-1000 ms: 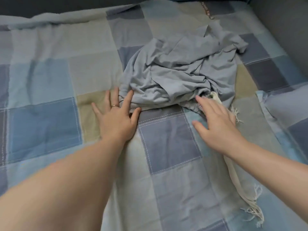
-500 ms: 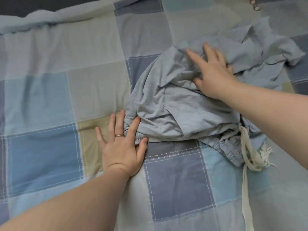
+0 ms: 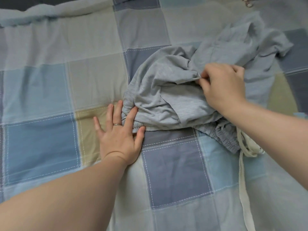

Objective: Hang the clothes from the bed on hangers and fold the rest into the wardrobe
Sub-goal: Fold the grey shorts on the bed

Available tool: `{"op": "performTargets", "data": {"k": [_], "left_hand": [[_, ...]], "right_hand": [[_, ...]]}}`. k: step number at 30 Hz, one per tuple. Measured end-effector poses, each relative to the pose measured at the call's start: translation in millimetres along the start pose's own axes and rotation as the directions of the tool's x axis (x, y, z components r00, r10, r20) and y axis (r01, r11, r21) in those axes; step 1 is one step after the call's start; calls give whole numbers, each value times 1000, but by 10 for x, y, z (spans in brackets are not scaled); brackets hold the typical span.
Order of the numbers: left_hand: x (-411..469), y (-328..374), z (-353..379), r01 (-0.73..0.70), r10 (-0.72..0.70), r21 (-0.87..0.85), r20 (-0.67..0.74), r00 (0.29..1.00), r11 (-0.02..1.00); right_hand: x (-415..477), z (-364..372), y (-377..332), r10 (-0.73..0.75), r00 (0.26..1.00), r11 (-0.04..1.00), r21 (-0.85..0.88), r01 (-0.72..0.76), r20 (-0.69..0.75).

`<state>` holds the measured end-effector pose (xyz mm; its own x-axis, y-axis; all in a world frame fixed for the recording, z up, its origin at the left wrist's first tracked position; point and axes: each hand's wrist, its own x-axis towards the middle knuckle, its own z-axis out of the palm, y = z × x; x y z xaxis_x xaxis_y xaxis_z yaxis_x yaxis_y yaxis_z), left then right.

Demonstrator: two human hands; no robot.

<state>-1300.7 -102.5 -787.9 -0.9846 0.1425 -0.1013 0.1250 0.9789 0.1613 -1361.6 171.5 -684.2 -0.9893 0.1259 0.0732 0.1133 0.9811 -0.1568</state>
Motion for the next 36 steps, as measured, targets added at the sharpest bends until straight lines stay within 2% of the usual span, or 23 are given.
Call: {"op": "performTargets", "data": {"k": [5,11,16,20,24,28,32,34,36], "left_hand": [[8,1,4,-28,27,-21,-41,999,999],[-90,4,-29,-127,120,-21,-195,973,992],[-910,-22,-92,-260,242,-81,-184,953,962],[-2151,-142,-104,-275,268,-132,-70,961,952],[-3194,-125,-231,-185,210,-167,145,967,968],[-4144,-53,-453,-59,110,-147,365,925,987],[-5025,68,-954,81,-1,-126,536,844,989],[-5389,206,-1328,124,-45,-101,569,821,987],[-5750,393,-1756,178,-72,-147,542,837,973]], "right_hand": [[-767,-129,11,9,1000,1000,23,-8,-25],[-1994,-286,-154,84,994,996,-13,-84,68],[-2974,-347,-286,79,985,997,-20,-76,153],[-3707,-441,-316,158,951,987,-3,-163,267],[-4459,-597,-359,201,910,974,22,-224,364],[-5138,-869,-423,262,870,946,64,-316,418],[-5766,-1385,-550,283,848,908,158,-387,449],[-6047,-1766,-638,248,851,892,233,-387,463],[-6302,-2225,-730,196,862,878,308,-367,468]]}}
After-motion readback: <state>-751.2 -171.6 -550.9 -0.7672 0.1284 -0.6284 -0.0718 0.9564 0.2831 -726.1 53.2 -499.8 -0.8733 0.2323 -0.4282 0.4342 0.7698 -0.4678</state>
